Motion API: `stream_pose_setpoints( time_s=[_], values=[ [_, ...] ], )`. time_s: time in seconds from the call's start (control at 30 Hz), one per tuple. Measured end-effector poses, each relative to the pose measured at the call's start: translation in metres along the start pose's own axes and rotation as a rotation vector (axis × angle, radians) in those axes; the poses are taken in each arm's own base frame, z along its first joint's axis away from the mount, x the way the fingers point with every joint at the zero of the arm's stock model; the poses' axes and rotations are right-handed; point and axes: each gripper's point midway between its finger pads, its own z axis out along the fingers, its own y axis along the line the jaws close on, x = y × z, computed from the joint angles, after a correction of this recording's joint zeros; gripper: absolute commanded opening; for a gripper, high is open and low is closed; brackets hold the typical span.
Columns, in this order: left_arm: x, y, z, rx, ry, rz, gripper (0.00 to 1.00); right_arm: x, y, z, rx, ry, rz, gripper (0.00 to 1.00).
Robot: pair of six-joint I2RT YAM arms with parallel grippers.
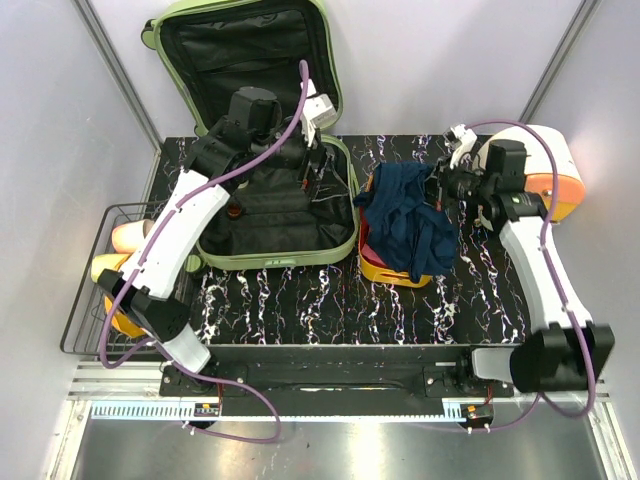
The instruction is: Open, take out, and arrange the luggage
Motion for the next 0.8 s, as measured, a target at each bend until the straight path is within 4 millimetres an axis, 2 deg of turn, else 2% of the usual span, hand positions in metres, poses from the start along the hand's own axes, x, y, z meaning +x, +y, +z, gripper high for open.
stream_pose_setpoints(
  time_s=[0.1,0.23,0.37,0.47,0.5,0.53,0.63,0.7,0.8],
  values=[
    [0.019,0.014,0.001,-0.023,0.027,-0.054,0.99,0.013,-0.049,0.025,0.090,0.038,0.103,0.00],
    [0.046,0.027,-0.004,-0.054,0.060,-0.128,0.99,0.026,-0.099,0.047,0.230,0.061,0.203,0.00],
    [0.063,0.039,-0.011,-0.094,0.068,-0.175,0.99,0.022,-0.136,0.061,0.345,0.043,0.264,0.00],
    [0.070,0.046,-0.015,-0.115,0.068,-0.195,0.99,0.029,-0.156,0.070,0.401,0.043,0.305,0.00],
    [0.072,0.049,-0.017,-0.123,0.066,-0.200,0.99,0.033,-0.161,0.073,0.411,0.049,0.321,0.04],
    [0.073,0.050,-0.018,-0.128,0.066,-0.203,0.99,0.039,-0.166,0.076,0.419,0.058,0.337,0.25],
    [0.079,0.051,-0.020,-0.141,0.071,-0.213,0.99,0.057,-0.175,0.083,0.441,0.097,0.380,0.65],
    [0.083,0.052,-0.021,-0.150,0.076,-0.218,0.99,0.061,-0.177,0.081,0.456,0.113,0.383,0.71],
    [0.088,0.053,-0.022,-0.158,0.082,-0.224,0.99,0.058,-0.175,0.075,0.463,0.121,0.338,0.82]
  ],
)
